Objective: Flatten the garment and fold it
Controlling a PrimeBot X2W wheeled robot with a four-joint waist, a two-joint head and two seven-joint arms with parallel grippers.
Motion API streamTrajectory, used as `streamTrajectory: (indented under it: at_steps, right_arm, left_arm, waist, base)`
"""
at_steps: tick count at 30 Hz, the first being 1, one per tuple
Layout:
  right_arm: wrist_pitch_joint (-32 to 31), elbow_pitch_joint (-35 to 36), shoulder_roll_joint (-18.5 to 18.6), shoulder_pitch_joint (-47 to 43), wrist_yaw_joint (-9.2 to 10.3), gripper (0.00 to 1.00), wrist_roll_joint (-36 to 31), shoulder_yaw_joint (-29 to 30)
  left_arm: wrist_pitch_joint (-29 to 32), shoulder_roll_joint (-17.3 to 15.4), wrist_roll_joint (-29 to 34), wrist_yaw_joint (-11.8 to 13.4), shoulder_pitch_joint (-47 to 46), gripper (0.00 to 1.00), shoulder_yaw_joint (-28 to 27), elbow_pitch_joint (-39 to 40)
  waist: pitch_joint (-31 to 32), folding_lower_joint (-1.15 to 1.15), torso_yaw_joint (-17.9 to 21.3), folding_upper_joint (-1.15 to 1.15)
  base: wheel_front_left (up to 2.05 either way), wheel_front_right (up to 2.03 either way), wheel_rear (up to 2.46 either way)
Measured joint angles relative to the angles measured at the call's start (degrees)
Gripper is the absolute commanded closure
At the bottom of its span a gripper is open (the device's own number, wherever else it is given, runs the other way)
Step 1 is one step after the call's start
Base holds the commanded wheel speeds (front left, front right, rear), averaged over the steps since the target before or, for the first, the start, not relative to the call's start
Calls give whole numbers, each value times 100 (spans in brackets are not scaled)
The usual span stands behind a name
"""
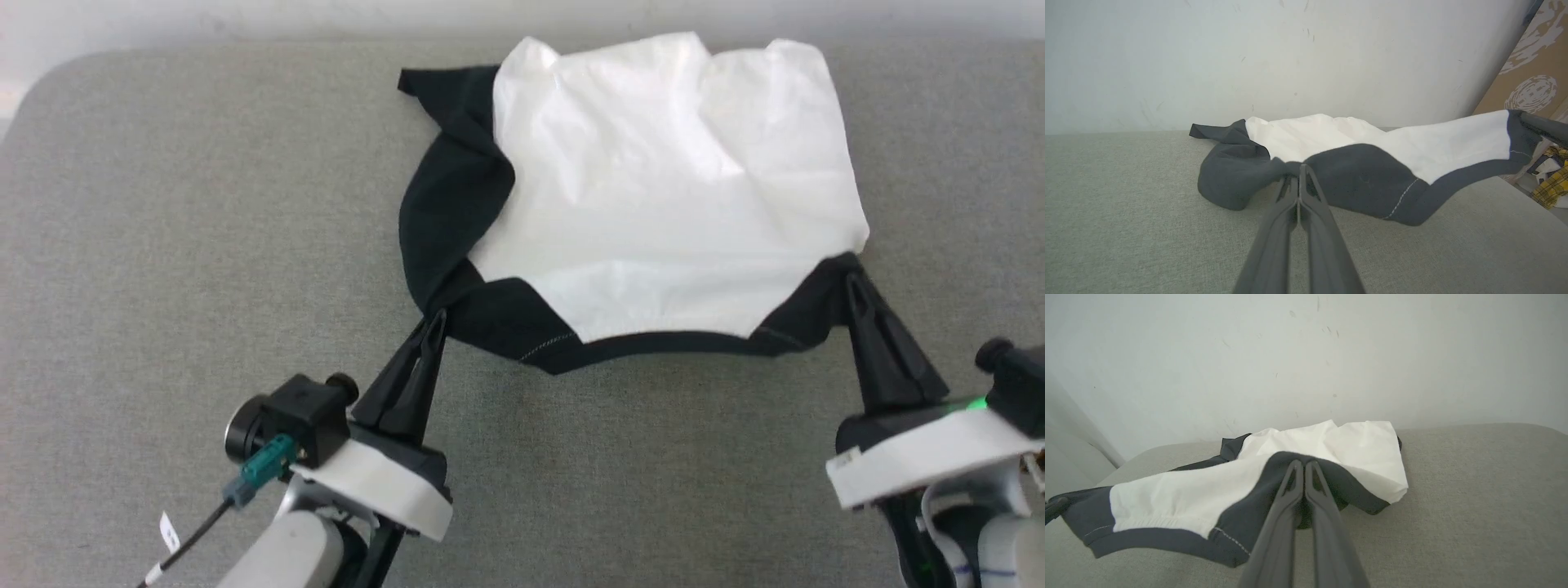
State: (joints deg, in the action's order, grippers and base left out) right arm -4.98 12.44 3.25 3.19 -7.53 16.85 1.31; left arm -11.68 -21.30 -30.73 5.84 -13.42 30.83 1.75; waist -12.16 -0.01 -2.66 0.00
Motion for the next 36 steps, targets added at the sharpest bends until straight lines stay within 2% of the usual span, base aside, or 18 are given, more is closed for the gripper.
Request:
streamTrajectory:
  at_steps: [15, 27, 32, 36]
  right_arm:
    - [55, 216, -19, -1299, 0, 100, 339, -450]
    - [49, 649, -20, -2152, 0, 100, 500, -300]
    - [55, 560, -19, -2286, 0, 100, 468, -305]
    - [36, 163, -21, -2274, 0, 100, 255, -347]
  left_arm:
    - [289, -137, 0, 441, 1085, 100, 313, 820]
    - [420, -286, -88, 842, 1901, 100, 372, 1327]
    - [471, -269, -185, 847, 1961, 100, 411, 1137]
    - [648, -236, -300, 698, 1910, 100, 511, 709]
  waist:
    - [796, 0, 90, 0]
    - [999, 0, 80, 0]
    - [968, 0, 54, 0]
    - [924, 1, 45, 0]
  base:
    - [0, 0, 0]
    - [0, 0, 0]
    - [0, 0, 0]
    - [0, 0, 0]
